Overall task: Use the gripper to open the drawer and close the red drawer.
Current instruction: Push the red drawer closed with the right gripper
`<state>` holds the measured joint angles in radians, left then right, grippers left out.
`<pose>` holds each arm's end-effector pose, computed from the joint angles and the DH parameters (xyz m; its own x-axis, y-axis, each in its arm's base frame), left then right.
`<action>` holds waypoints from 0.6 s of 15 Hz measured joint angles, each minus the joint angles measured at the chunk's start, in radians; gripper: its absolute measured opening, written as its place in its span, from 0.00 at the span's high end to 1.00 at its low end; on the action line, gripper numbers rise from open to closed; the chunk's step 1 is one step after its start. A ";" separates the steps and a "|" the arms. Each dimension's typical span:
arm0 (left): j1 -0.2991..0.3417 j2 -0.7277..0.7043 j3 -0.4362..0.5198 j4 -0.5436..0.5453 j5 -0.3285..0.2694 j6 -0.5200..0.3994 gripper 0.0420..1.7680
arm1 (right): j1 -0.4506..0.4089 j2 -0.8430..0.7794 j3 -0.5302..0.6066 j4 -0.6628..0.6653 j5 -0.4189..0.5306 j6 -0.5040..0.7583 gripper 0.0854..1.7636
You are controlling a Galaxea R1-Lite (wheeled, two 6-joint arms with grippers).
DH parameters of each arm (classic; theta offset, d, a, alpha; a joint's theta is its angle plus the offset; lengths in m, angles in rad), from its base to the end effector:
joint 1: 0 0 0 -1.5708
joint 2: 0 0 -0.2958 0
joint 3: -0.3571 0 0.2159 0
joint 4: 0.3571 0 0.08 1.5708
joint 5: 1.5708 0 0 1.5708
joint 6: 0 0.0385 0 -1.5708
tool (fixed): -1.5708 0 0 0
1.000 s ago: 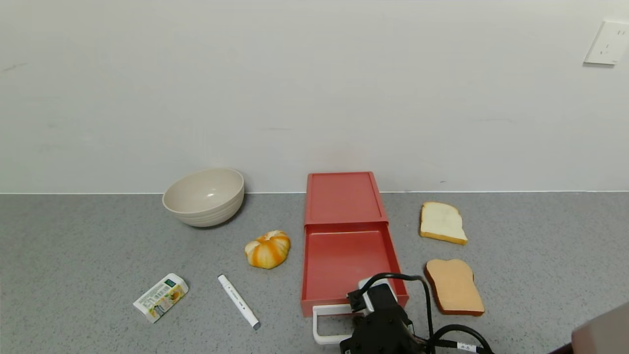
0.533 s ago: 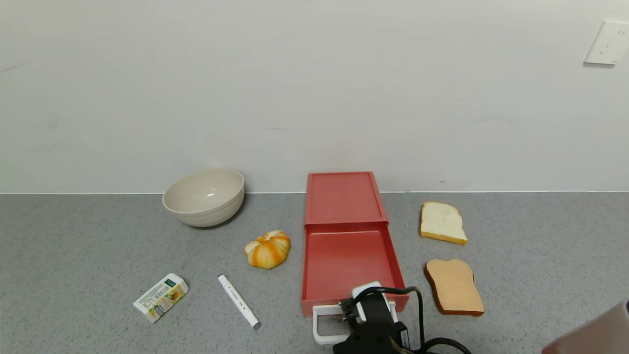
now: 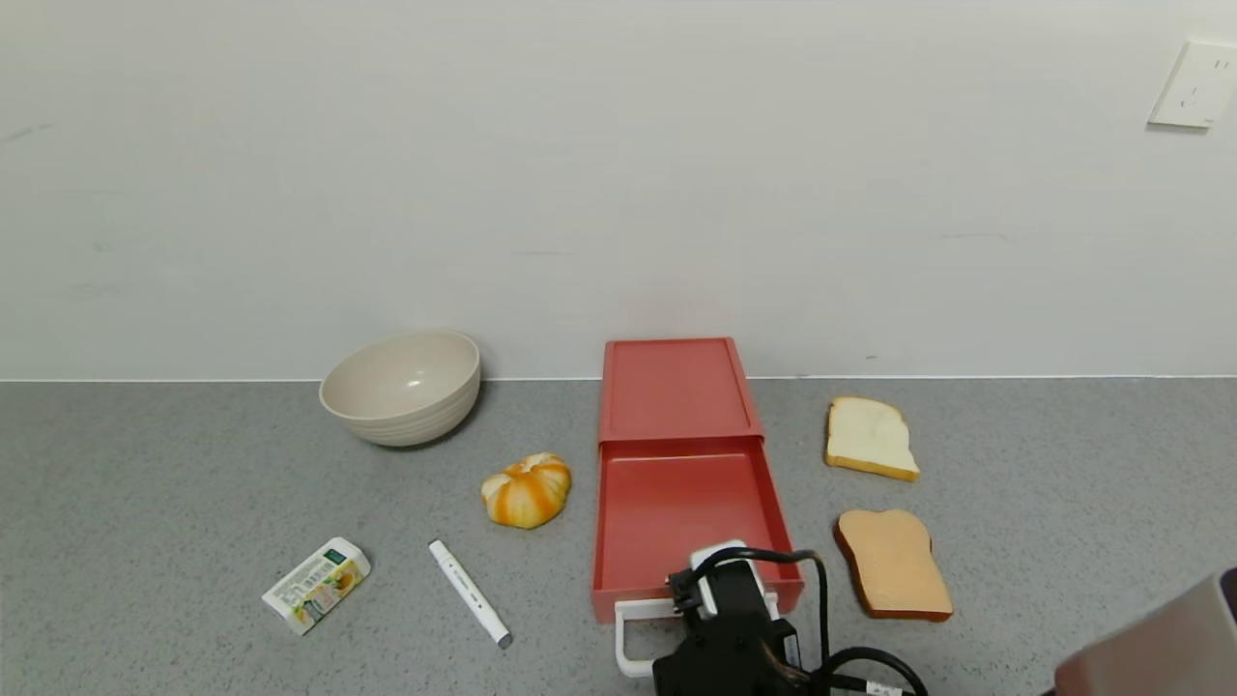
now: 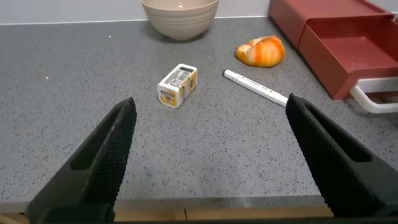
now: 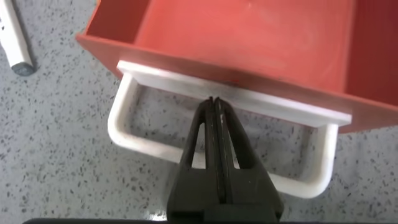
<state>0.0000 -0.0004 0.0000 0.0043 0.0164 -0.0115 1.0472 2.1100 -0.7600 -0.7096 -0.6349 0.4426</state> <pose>0.0249 0.0006 0.0750 0.9999 0.0164 -0.0039 -0.0164 0.9998 -0.0114 0.1992 0.2993 0.0067 0.8364 0.2626 -0.4811 -0.2872 0.9576 0.0232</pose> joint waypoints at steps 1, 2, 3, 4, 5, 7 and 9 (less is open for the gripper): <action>0.000 0.000 0.000 0.000 0.000 0.000 0.02 | -0.005 0.002 -0.006 0.002 0.000 0.000 0.98; 0.000 0.000 0.000 0.000 0.000 0.000 0.02 | -0.008 0.007 -0.009 -0.003 0.000 -0.009 0.98; 0.000 0.000 0.000 0.000 0.000 0.000 0.02 | -0.014 0.011 -0.013 -0.008 0.000 -0.023 0.98; 0.000 0.000 0.000 0.000 0.000 0.000 0.02 | -0.021 0.016 -0.018 -0.011 0.001 -0.030 0.98; 0.000 0.000 0.000 0.000 0.000 0.000 0.02 | -0.028 0.021 -0.025 -0.013 0.003 -0.034 0.98; 0.000 0.000 0.000 0.000 0.000 0.000 0.02 | -0.041 0.029 -0.037 -0.014 0.005 -0.054 0.98; 0.000 0.000 0.000 0.000 0.000 0.000 0.02 | -0.057 0.038 -0.047 -0.024 0.008 -0.074 0.98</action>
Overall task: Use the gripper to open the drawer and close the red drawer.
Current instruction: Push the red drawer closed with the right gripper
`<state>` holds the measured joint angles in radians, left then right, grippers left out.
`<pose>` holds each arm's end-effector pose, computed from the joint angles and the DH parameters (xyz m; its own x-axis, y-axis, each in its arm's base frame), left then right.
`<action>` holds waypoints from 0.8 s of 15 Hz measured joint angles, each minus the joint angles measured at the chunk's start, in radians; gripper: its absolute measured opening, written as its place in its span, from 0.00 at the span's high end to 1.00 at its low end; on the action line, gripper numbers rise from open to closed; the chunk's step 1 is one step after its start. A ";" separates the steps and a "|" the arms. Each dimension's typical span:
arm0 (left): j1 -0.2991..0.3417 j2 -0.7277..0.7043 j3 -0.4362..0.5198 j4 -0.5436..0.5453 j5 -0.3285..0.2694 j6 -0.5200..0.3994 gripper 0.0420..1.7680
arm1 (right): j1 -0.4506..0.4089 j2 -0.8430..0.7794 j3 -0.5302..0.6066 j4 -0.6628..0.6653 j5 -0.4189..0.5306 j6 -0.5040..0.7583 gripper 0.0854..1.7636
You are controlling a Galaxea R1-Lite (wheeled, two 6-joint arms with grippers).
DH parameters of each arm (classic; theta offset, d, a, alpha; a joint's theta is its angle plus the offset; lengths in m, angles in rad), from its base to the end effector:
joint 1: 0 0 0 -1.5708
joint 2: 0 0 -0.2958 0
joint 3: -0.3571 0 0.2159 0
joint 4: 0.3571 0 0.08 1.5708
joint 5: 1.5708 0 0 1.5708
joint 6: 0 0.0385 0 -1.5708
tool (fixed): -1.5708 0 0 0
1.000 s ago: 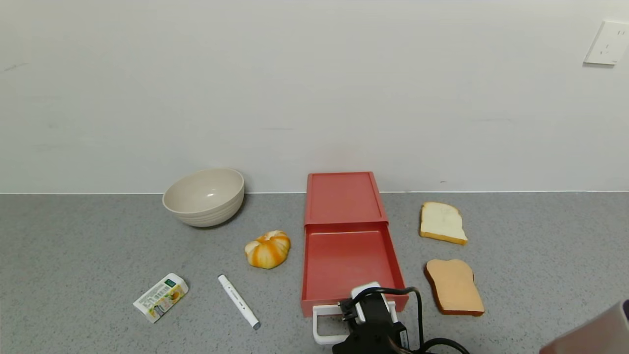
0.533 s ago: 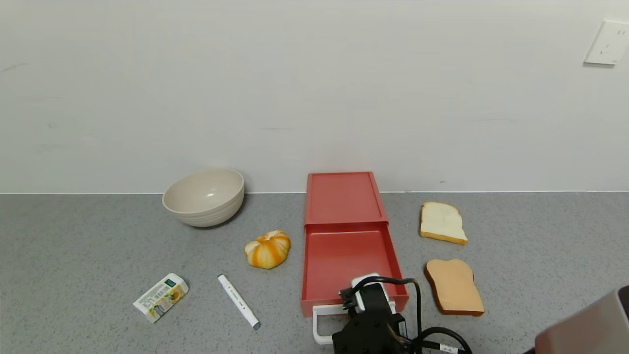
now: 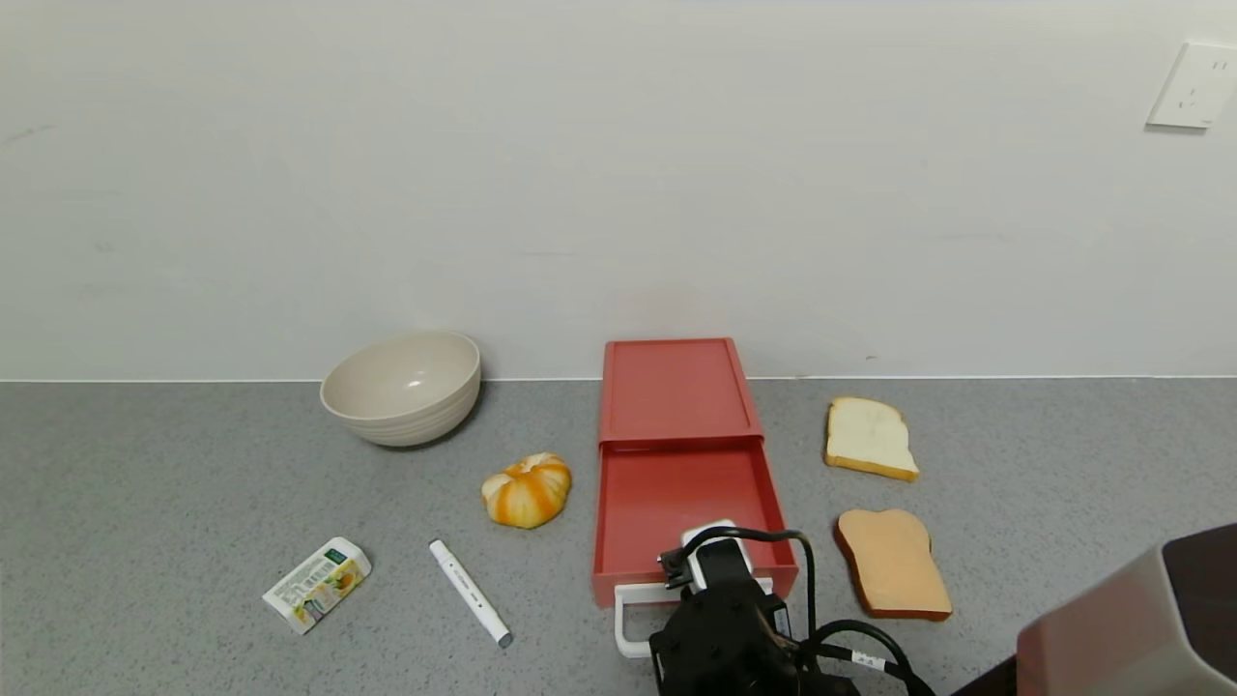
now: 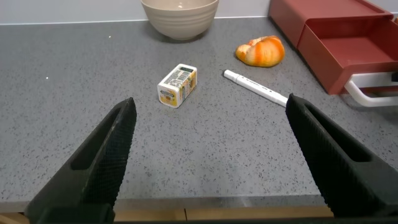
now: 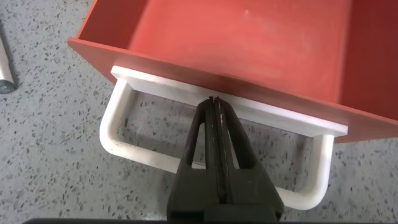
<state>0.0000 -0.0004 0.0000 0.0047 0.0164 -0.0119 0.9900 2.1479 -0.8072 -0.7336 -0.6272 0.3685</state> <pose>0.0249 0.0006 0.0749 0.9999 0.0164 -0.0043 -0.0164 0.9998 -0.0118 0.2232 0.2989 0.0047 0.8555 0.2339 -0.4619 -0.2720 0.9622 -0.0165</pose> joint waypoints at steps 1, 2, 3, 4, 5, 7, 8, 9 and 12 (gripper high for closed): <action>0.000 0.000 0.000 0.000 0.000 0.000 0.02 | -0.008 0.006 -0.002 -0.016 0.006 -0.016 0.98; 0.000 0.000 0.000 0.000 0.000 0.000 0.02 | -0.017 0.011 -0.004 -0.042 0.019 -0.033 0.98; 0.000 0.000 0.000 0.000 0.000 0.000 0.02 | -0.028 0.017 -0.006 -0.074 0.029 -0.056 0.98; 0.000 0.000 0.000 0.000 0.000 0.000 0.02 | -0.037 0.024 -0.007 -0.099 0.036 -0.075 0.98; 0.000 0.000 0.000 0.000 0.000 0.001 0.02 | -0.047 0.030 -0.011 -0.115 0.039 -0.090 0.98; 0.000 0.000 0.000 0.000 0.000 0.001 0.02 | -0.065 0.045 -0.028 -0.122 0.041 -0.107 0.98; 0.000 0.000 0.000 0.000 0.000 0.001 0.02 | -0.076 0.052 -0.040 -0.123 0.042 -0.114 0.98; 0.000 0.000 0.000 0.000 0.000 0.001 0.02 | -0.087 0.059 -0.051 -0.122 0.045 -0.122 0.98; 0.000 0.000 0.000 0.000 0.000 0.003 0.02 | -0.114 0.079 -0.084 -0.121 0.078 -0.138 0.98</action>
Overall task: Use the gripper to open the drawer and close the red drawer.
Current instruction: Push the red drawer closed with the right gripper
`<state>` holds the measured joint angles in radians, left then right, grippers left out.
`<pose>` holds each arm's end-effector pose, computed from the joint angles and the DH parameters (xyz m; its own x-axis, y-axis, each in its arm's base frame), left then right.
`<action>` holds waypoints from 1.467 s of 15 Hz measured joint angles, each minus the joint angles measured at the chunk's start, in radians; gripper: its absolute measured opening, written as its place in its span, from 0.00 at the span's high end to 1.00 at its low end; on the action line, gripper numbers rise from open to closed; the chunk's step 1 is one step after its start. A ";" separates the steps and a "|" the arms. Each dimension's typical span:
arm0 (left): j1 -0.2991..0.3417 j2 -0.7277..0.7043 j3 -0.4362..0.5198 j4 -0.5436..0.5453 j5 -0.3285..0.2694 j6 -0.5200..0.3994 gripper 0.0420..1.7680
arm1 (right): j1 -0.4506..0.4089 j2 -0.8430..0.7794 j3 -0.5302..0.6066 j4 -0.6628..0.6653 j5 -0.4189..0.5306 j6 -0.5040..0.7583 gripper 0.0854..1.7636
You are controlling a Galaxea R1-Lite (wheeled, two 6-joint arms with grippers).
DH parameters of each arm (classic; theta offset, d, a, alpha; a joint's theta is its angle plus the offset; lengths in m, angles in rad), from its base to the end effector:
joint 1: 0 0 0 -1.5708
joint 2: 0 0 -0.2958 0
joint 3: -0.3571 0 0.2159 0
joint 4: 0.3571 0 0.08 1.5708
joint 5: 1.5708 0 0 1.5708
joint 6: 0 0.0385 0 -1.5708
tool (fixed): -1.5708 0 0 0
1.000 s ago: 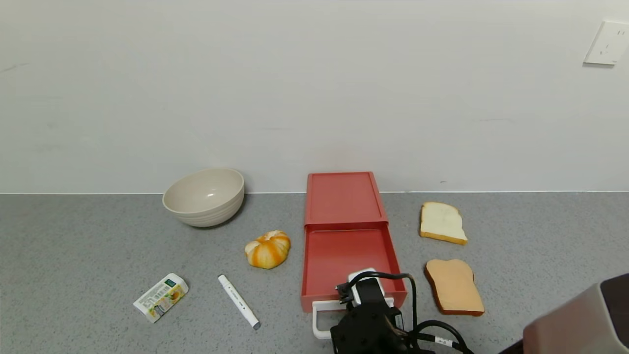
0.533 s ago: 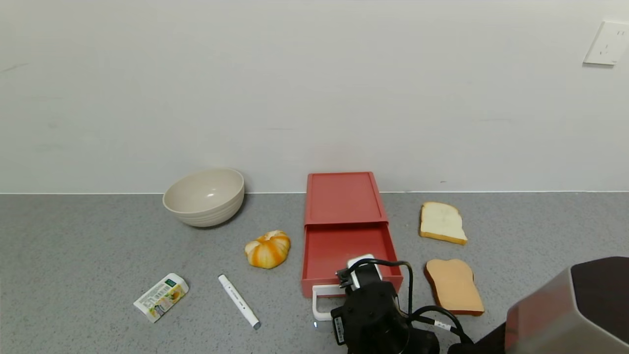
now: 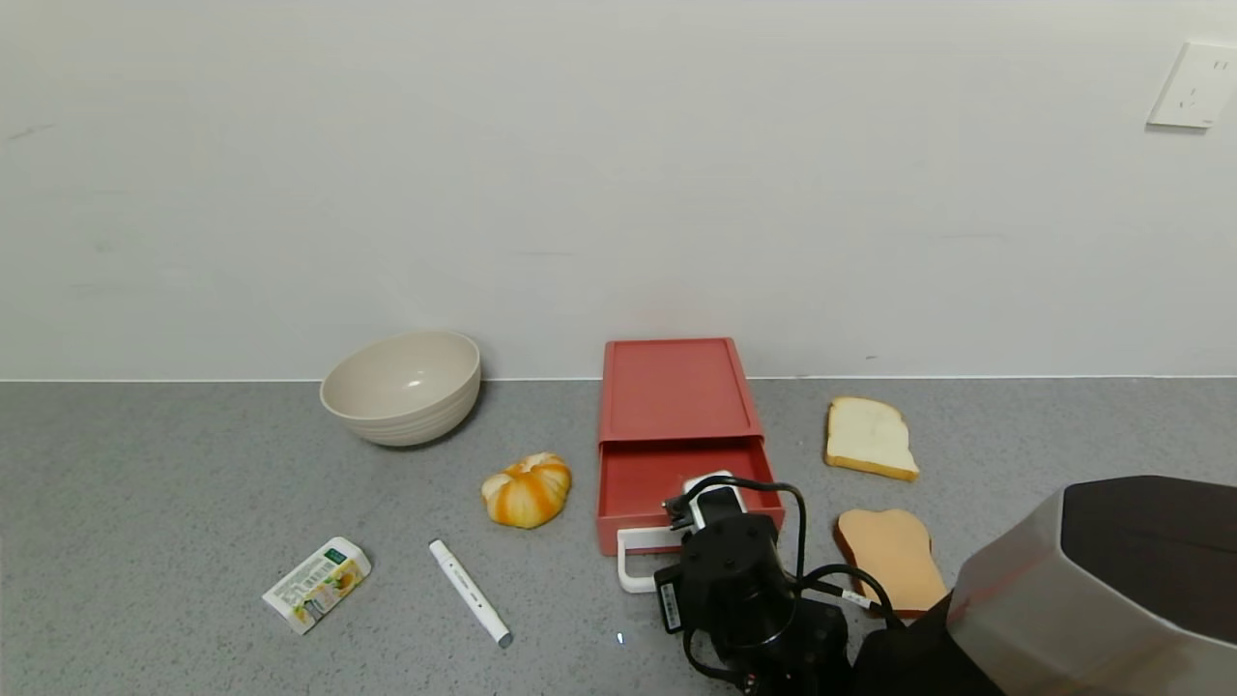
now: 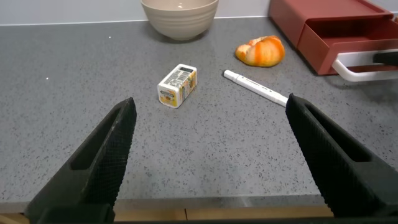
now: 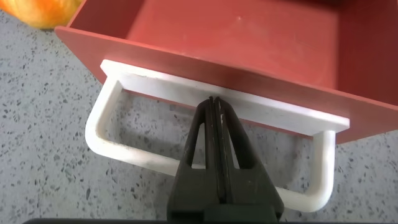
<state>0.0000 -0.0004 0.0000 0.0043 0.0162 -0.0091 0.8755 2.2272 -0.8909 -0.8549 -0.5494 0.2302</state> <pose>0.0249 0.0006 0.0750 0.9999 0.0162 -0.0039 -0.0162 0.9998 -0.0090 0.2723 0.2950 0.0029 0.8852 0.2459 -0.3949 -0.2812 0.9591 -0.0332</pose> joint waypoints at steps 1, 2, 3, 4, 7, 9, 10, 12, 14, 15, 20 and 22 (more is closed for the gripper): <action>0.000 0.000 0.000 0.000 0.000 0.000 0.02 | -0.008 0.006 -0.012 0.000 0.001 -0.009 0.98; 0.000 0.000 0.000 0.000 0.000 0.000 0.02 | -0.014 0.012 -0.023 0.000 0.005 -0.016 0.98; 0.000 0.000 0.000 0.000 0.000 0.000 0.02 | -0.018 0.017 -0.036 0.000 0.008 -0.020 0.98; 0.000 0.000 0.000 0.000 0.000 0.000 0.02 | -0.021 0.022 -0.049 0.003 0.009 -0.021 0.98; 0.000 0.000 0.000 0.000 0.000 0.000 0.02 | -0.038 0.038 -0.090 0.000 0.036 -0.059 0.98; 0.000 0.000 0.000 0.000 0.000 -0.001 0.02 | -0.054 0.052 -0.120 0.001 0.053 -0.071 0.98; 0.000 0.000 0.000 0.000 0.000 -0.001 0.02 | -0.064 0.060 -0.134 0.000 0.058 -0.083 0.98; 0.000 0.000 0.000 0.000 0.000 -0.002 0.02 | -0.080 0.078 -0.167 0.000 0.062 -0.096 0.98; 0.000 0.000 0.000 0.000 0.000 -0.002 0.02 | -0.091 0.094 -0.191 0.000 0.075 -0.110 0.98; 0.000 0.000 0.000 0.000 0.000 -0.003 0.02 | -0.095 0.102 -0.203 0.000 0.075 -0.113 0.98; 0.000 0.000 0.000 0.000 0.001 -0.002 0.02 | -0.126 0.135 -0.268 0.004 0.103 -0.143 0.98; 0.000 0.000 0.000 0.000 0.001 -0.003 0.02 | -0.131 0.148 -0.293 0.005 0.104 -0.154 0.98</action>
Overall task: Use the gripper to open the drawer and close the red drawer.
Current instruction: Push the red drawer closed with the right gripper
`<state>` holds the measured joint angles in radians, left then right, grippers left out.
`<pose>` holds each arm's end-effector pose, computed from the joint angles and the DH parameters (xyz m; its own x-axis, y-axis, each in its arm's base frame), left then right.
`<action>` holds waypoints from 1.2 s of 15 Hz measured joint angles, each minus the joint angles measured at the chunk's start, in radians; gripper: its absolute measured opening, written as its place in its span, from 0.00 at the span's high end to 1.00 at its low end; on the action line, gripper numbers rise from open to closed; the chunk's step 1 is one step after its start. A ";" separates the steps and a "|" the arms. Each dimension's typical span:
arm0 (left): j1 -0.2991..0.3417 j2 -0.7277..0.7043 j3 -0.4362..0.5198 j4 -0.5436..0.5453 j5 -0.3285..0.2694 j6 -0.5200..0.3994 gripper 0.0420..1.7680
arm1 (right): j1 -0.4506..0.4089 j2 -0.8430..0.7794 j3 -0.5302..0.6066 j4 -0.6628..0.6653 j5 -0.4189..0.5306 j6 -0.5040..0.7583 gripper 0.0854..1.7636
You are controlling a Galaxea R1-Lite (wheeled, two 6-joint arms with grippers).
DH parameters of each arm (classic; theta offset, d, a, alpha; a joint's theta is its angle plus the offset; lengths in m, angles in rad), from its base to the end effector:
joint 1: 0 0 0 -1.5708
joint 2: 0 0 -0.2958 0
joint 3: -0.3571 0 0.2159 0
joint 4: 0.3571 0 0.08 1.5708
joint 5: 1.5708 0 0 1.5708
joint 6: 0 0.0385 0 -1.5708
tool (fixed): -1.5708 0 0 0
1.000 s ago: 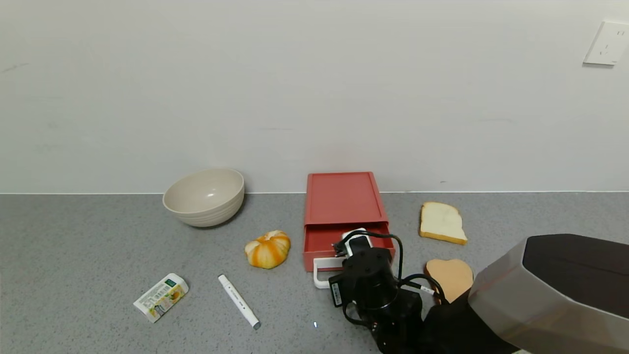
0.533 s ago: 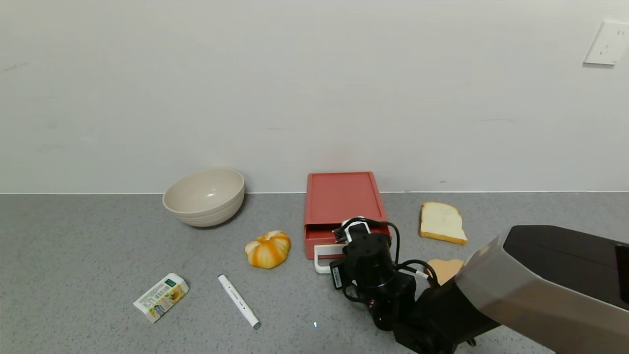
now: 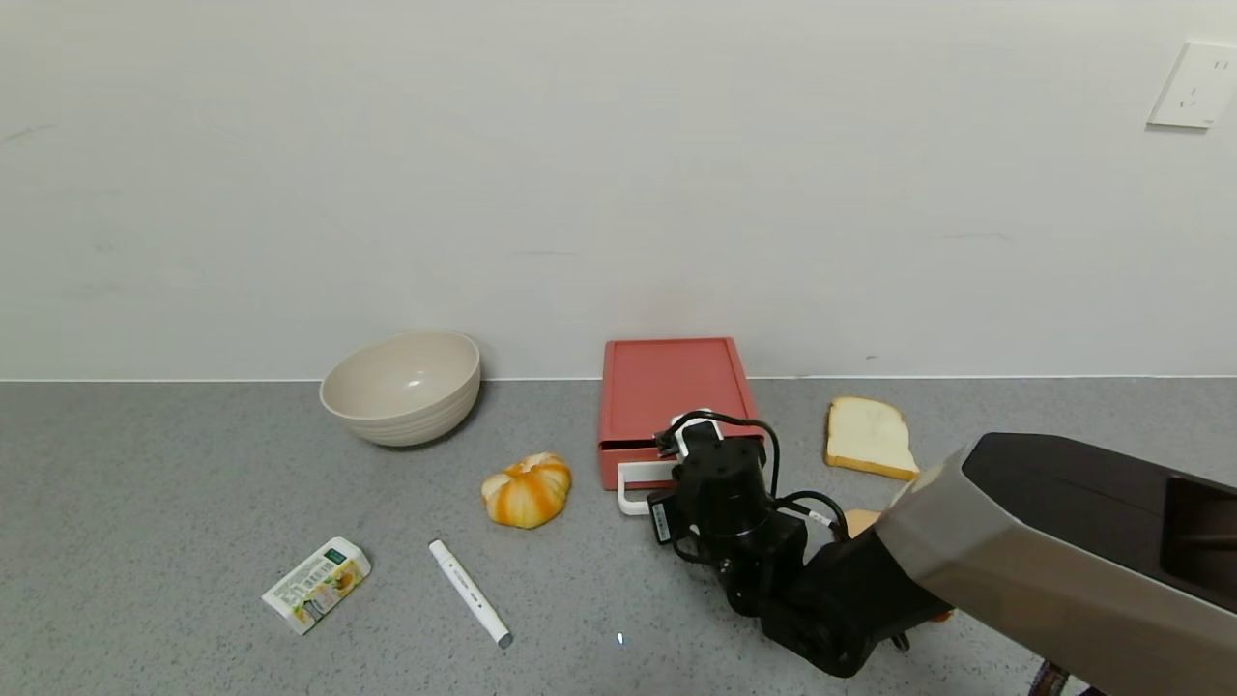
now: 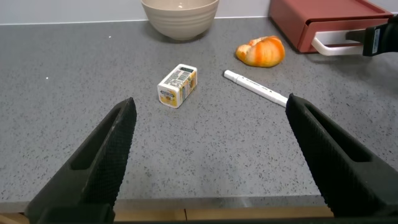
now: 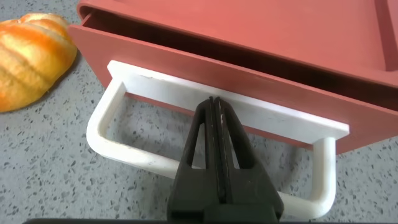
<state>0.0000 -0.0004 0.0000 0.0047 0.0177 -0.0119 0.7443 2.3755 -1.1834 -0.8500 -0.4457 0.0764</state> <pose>0.0249 0.0007 0.0749 0.9998 0.0177 -0.0043 -0.0177 0.9998 -0.0118 0.3541 0.3036 0.0065 0.9173 0.2588 -0.3027 -0.2928 0.9534 -0.0723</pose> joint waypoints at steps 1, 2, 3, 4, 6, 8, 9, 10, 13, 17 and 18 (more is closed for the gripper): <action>0.000 0.000 0.000 0.000 0.000 0.000 0.02 | -0.003 0.007 -0.010 0.000 0.003 -0.003 0.98; 0.000 0.000 0.000 0.000 0.000 0.000 0.02 | -0.005 0.013 -0.021 0.001 0.006 -0.006 0.98; 0.000 0.000 0.000 0.000 -0.001 0.000 0.02 | -0.008 0.019 -0.030 0.000 0.007 -0.009 0.98; 0.000 0.000 0.000 0.000 -0.001 0.000 0.02 | -0.011 0.023 -0.037 0.000 0.007 -0.011 0.98; 0.000 0.000 0.000 0.000 -0.001 0.000 0.02 | -0.017 0.030 -0.048 0.001 0.007 -0.011 0.98; 0.000 0.000 0.000 0.000 -0.001 0.000 0.02 | -0.019 0.033 -0.050 -0.002 0.007 -0.018 0.98; 0.000 0.000 0.000 0.000 -0.001 0.000 0.02 | -0.020 0.034 -0.051 -0.002 0.007 -0.019 0.98; 0.000 0.000 0.000 0.000 -0.001 0.001 0.02 | -0.020 0.034 -0.051 -0.003 0.007 -0.023 0.98; 0.000 0.000 0.000 0.000 -0.001 0.000 0.02 | -0.019 0.027 -0.045 -0.005 0.006 -0.023 0.98; 0.000 0.000 0.000 0.000 -0.001 0.000 0.02 | -0.003 -0.025 -0.009 0.004 0.007 -0.022 0.98; 0.000 0.000 0.000 0.000 -0.001 0.000 0.02 | 0.004 -0.049 0.011 0.007 0.006 -0.022 0.98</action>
<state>0.0000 -0.0004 0.0000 0.0047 0.0164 -0.0119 0.7479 2.3270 -1.1728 -0.8428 -0.4396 0.0543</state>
